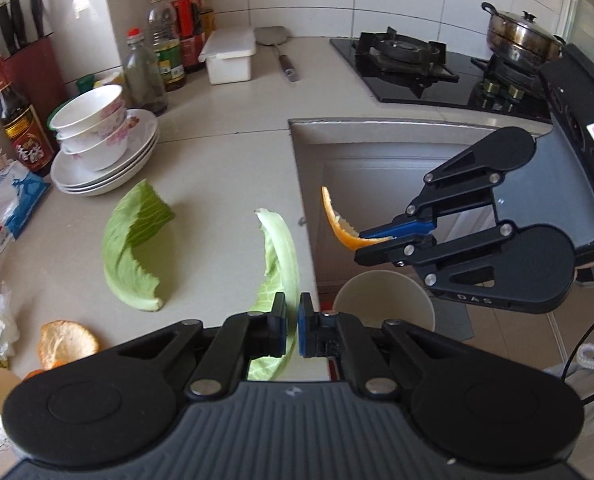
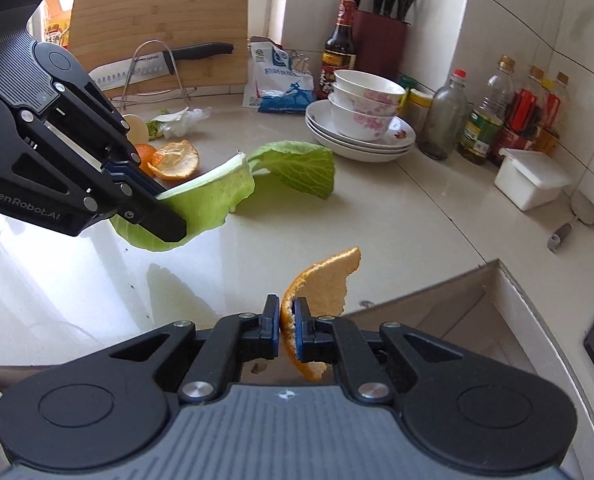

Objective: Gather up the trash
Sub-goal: 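Carry the cabbage leaf and orange peel with both tools over the white bin, then open the left tool over the bin while the right tool releases the orange peel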

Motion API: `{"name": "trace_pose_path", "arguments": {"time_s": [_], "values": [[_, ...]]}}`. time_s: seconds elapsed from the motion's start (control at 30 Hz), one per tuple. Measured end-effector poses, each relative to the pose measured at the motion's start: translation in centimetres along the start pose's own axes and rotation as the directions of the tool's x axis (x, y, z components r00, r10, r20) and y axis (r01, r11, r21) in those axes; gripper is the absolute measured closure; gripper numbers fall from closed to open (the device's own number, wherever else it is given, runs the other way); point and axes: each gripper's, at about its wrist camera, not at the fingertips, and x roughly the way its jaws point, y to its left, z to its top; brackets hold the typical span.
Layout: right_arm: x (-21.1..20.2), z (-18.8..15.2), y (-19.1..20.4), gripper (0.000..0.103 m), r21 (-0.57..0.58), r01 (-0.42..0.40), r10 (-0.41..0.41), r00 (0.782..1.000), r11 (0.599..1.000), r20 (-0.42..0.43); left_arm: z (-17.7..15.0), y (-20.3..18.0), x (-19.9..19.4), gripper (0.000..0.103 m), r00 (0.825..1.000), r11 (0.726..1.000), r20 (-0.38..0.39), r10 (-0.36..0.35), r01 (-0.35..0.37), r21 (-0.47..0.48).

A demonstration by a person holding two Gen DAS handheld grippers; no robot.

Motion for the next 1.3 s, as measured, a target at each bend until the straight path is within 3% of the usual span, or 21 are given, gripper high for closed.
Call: {"name": "trace_pose_path", "arguments": {"time_s": [0.23,0.37,0.73,0.77,0.8,0.83,0.93,1.13,1.3], "values": [[-1.6,-5.6,-3.9,0.093,0.132,0.096,-0.088,0.994,0.987,-0.066,2.5,-4.6,3.2,0.1,0.994,0.994,0.021,-0.106,0.105,0.039],[-0.5,-9.6,-6.4,0.093,0.224,0.12,-0.092,0.987,0.967,-0.128,3.5,-6.9,5.8,0.1,0.989,0.989,0.02,-0.146,0.145,0.028],[7.3,-19.1,-11.1,0.092,0.389,0.158,-0.049,0.96,0.908,-0.277,3.3,-10.2,13.0,0.1,0.992,0.991,-0.035,-0.122,0.12,-0.058],[7.6,-19.5,-11.5,0.089,0.399,0.166,-0.054,0.96,0.902,-0.276,3.3,-10.5,13.4,0.1,0.993,0.992,-0.039,-0.114,0.112,-0.059],[7.8,-19.9,-11.7,0.076,0.406,0.172,-0.059,0.959,0.898,-0.276,3.2,-10.8,13.9,0.1,0.993,0.992,-0.044,-0.11,0.107,-0.06],[7.7,-20.3,-11.9,0.055,0.412,0.175,-0.062,0.96,0.894,-0.273,3.2,-11.0,14.4,0.1,0.992,0.992,-0.05,-0.112,0.109,-0.068],[6.8,-20.7,-12.5,0.022,0.436,0.183,-0.081,0.967,0.881,-0.242,3.1,-11.5,15.7,0.1,0.991,0.99,-0.064,-0.116,0.111,-0.089],[4.7,-21.1,-12.8,0.007,0.465,0.184,-0.087,0.971,0.866,-0.222,3.1,-12.3,18.9,0.1,0.988,0.988,-0.088,-0.127,0.118,-0.099],[3.3,-21.8,-12.3,0.004,0.474,0.191,-0.094,0.971,0.86,-0.221,2.6,-13.4,22.7,0.1,0.984,0.987,-0.126,-0.13,0.116,-0.11]]}}
